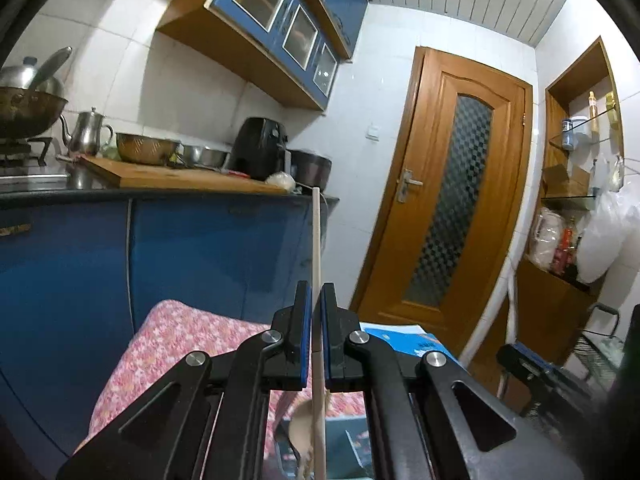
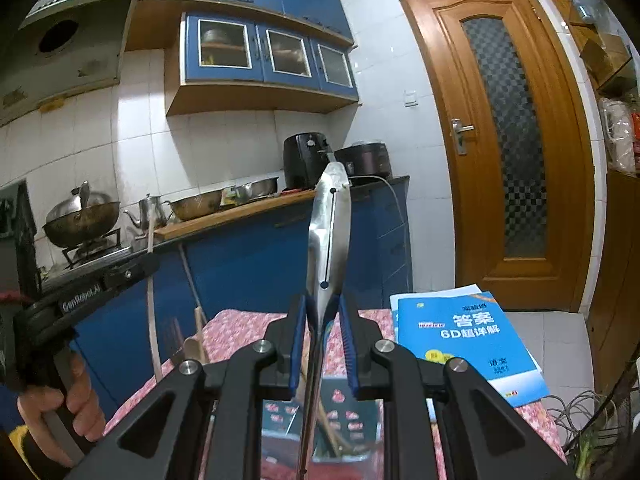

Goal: Organize utensils
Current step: 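Lift the chopstick and knife upright and carry both above the blue holder, then lower the chopstick and knife into the holder and open both grippers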

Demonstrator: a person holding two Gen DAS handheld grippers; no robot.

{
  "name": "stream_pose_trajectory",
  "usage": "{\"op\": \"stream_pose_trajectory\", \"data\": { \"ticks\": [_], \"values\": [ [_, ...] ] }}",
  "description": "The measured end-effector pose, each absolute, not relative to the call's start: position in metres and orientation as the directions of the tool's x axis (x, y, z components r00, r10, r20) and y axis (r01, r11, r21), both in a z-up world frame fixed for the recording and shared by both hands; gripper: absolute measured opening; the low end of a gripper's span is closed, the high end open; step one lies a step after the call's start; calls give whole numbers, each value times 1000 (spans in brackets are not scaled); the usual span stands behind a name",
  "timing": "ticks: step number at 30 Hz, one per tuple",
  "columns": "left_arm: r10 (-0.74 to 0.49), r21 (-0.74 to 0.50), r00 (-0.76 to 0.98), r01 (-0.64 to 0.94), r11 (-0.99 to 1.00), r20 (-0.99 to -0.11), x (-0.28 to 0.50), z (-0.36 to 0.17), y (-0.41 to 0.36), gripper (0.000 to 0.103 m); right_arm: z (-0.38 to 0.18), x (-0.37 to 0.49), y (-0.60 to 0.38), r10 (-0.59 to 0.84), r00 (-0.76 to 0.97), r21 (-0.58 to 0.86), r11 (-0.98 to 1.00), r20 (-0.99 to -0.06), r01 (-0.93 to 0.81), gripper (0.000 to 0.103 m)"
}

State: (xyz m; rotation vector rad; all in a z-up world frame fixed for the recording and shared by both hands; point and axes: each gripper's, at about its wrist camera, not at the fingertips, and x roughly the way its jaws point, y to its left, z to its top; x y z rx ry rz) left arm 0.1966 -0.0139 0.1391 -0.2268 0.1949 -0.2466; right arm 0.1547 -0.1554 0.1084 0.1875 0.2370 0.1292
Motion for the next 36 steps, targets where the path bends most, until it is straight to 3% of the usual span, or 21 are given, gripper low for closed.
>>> {"op": "stream_pose_trajectory", "data": {
  "ticks": [9, 19, 23, 27, 31, 36],
  "values": [
    [-232, -202, 963, 202, 958, -135, 207, 111, -22, 3, 91, 177, -154, 111, 976, 155, 985, -188, -83, 19],
    [-240, -153, 957, 216, 964, -162, 206, 101, -32, 3, 71, 185, -147, 133, 963, 112, 988, -235, -109, 20],
    [-254, -154, 952, 228, 961, -173, 202, 103, -34, 25, 71, 184, -147, 159, 955, 127, 983, -251, -130, 22],
    [-261, -137, 948, 239, 961, -181, 196, 105, -37, 39, 72, 181, -147, 160, 956, 134, 982, -247, -130, 36],
    [-258, -127, 945, 236, 963, -199, 189, 109, -39, 45, 77, 176, -148, 163, 957, 139, 981, -238, -133, 36],
    [-249, -137, 941, 222, 965, -230, 178, 112, -36, 67, 84, 163, -147, 172, 958, 148, 979, -231, -140, 36]
  ]
}}
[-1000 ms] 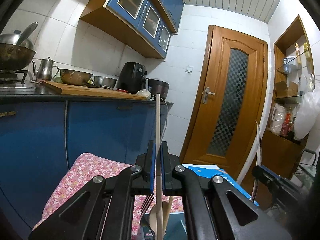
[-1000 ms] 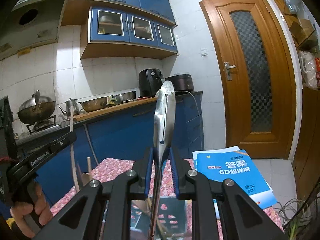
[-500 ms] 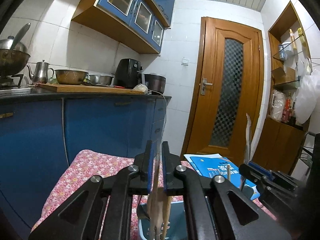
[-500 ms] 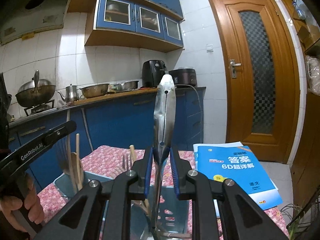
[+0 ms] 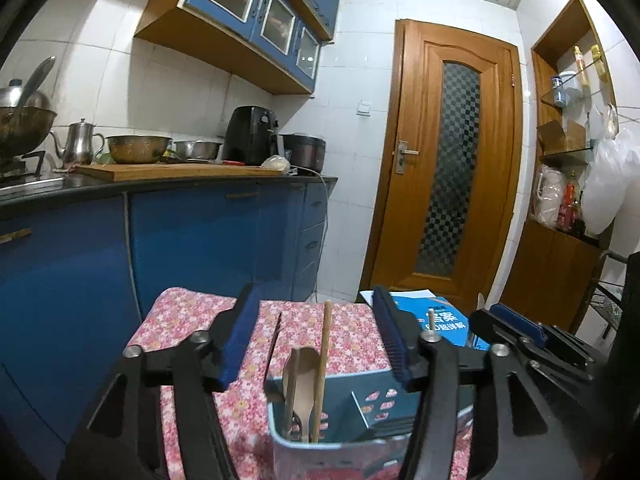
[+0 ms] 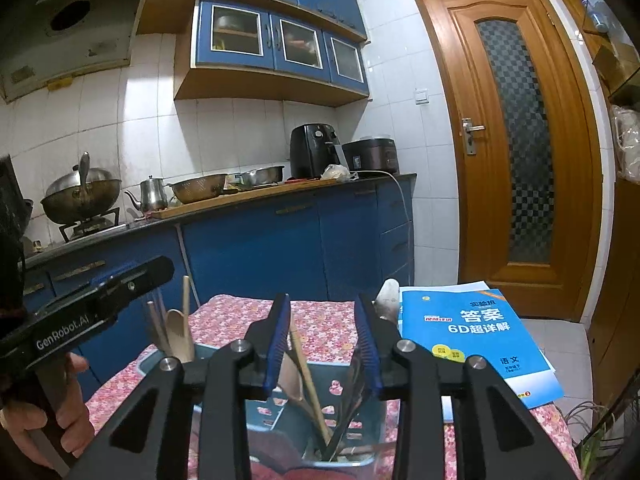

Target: Organize utensils

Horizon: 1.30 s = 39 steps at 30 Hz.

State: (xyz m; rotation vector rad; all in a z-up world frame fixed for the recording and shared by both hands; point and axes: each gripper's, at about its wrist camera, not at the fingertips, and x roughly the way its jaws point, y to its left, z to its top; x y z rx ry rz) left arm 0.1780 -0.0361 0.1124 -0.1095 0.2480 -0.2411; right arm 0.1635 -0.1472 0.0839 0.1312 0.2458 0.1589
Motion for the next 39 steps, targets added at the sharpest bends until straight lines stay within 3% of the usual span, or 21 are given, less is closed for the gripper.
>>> {"op": "stream_pose_trajectory", "data": {
  "ticks": [8, 18, 39],
  "values": [
    [-204, -127, 942, 175, 976, -268, 146, 113, -25, 83, 91, 129, -142, 184, 955, 147, 977, -231, -152, 47],
    [-180, -143, 929, 140, 980, -324, 99, 111, -11, 95, 91, 77, -138, 179, 953, 159, 977, -244, -143, 83],
    [-101, -89, 918, 72, 993, -384, 9, 74, 4, 97, 70, -2, -131, 186, 938, 205, 970, -293, -128, 94]
  ]
}}
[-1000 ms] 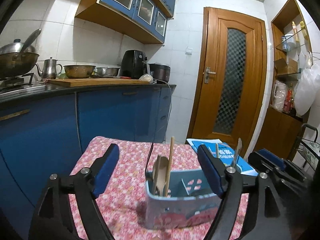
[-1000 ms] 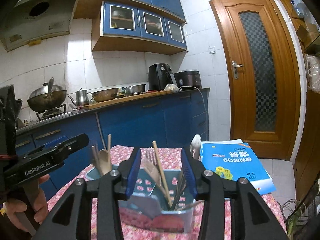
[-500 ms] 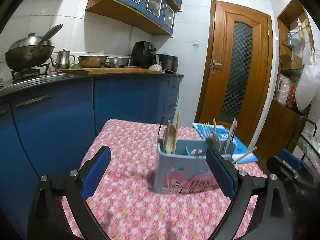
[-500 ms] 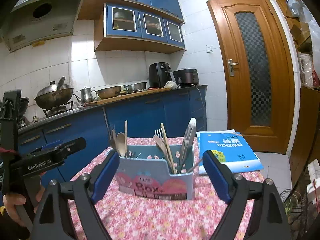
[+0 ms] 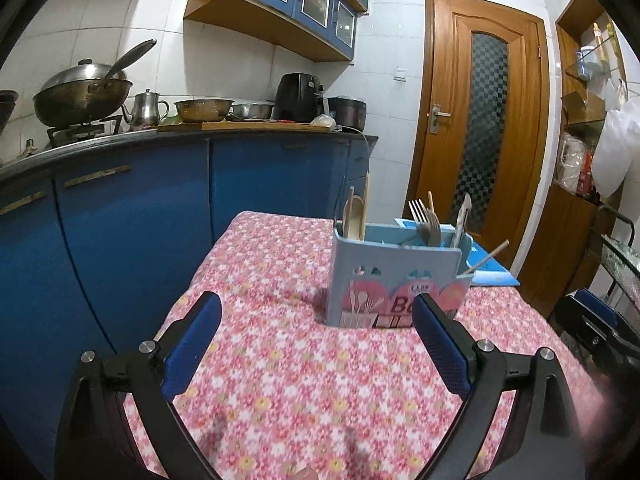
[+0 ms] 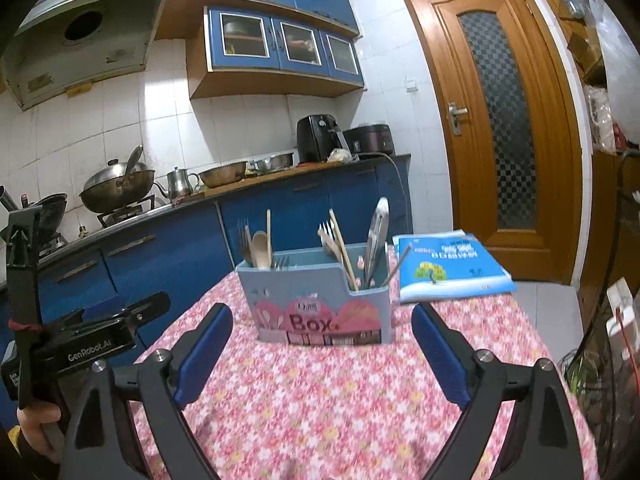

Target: Organize utensils

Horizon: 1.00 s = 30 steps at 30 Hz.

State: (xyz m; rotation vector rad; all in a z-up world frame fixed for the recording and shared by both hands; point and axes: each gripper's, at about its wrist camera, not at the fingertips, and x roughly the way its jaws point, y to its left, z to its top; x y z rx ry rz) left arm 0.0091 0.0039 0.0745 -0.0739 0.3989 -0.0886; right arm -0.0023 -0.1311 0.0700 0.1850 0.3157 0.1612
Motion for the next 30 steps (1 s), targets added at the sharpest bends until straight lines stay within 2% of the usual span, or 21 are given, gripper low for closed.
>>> {"op": "stream_pose_trajectory", "data": {
  "ticks": [15, 30],
  "values": [
    [-72, -31, 912, 66, 997, -404, -4, 28, -7, 97, 19, -19, -131, 117, 931, 176, 983, -347, -58, 97],
    [-61, -12, 902, 62, 998, -427, 1, 11, -13, 97, 2, -18, -127, 80, 928, 117, 992, -365, -40, 98]
  ]
}}
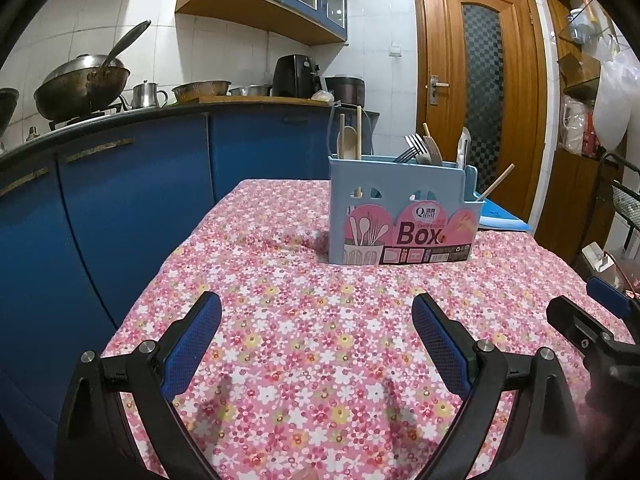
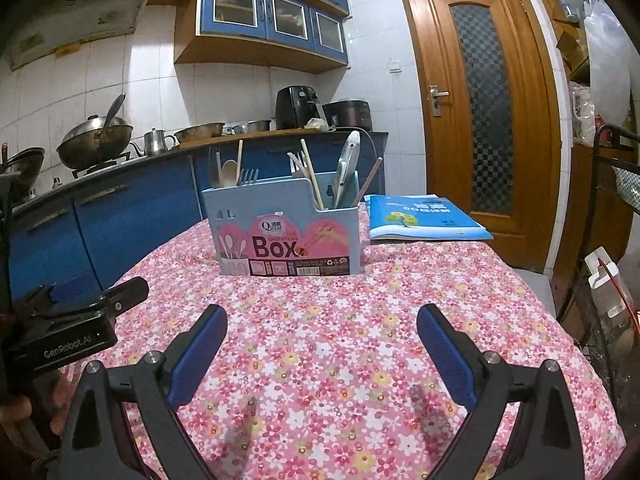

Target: Organize utensils

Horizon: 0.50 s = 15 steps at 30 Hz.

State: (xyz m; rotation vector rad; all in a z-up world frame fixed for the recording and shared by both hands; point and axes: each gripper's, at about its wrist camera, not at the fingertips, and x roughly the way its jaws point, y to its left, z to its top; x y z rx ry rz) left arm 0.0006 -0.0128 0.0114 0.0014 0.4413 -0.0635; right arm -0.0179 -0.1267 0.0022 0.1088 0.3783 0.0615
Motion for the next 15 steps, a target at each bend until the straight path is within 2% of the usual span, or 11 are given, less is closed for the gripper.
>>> {"op": "stream_pose_trajectory", "data": {
  "ticks": [15],
  "values": [
    [-52, -17, 899, 50, 999, -435, 2, 10, -11, 97, 2, -18, -126, 82, 927, 117, 992, -365, -42, 98]
  ]
}}
